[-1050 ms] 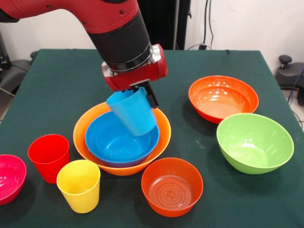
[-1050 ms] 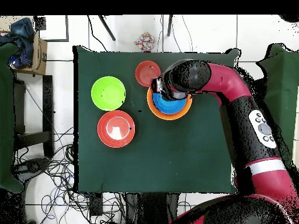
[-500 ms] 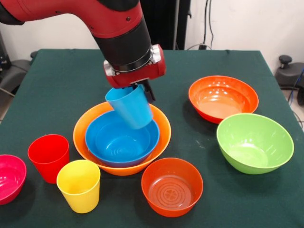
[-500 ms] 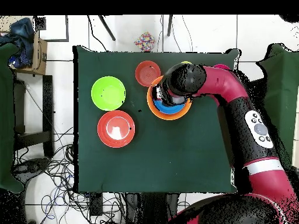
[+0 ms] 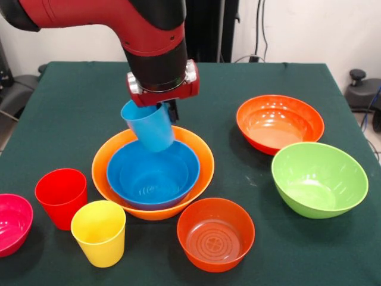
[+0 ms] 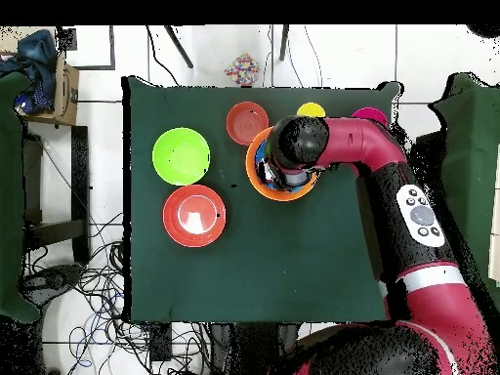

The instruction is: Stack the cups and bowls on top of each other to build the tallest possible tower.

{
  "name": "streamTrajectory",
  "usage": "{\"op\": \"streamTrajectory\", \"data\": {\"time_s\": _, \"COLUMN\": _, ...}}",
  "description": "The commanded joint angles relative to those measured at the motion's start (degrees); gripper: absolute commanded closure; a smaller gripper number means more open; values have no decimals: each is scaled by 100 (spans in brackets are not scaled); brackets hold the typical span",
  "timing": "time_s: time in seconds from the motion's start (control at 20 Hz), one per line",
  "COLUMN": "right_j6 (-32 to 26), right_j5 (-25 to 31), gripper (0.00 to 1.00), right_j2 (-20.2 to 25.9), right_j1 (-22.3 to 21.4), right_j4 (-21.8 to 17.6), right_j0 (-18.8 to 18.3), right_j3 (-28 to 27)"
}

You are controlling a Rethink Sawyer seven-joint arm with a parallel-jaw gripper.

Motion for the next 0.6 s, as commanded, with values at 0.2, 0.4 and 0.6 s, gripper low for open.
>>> {"op": "streamTrajectory", "data": {"time_s": 0.2, "right_j6": -586, "right_j5": 522, "gripper": 100, "right_j2": -548, "right_j1": -109, "right_j4": -637, "right_j0": 268, "right_j3": -129}}
{"op": "streamTrajectory", "data": {"time_s": 0.4, "right_j6": -604, "right_j5": 495, "gripper": 100, "right_j2": -510, "right_j1": -46, "right_j4": -550, "right_j0": 247, "right_j3": -285}}
{"op": "streamTrajectory", "data": {"time_s": 0.6, "right_j6": -677, "right_j5": 654, "gripper": 100, "right_j2": -444, "right_j1": -12, "right_j4": -398, "right_j0": 203, "right_j3": -501}}
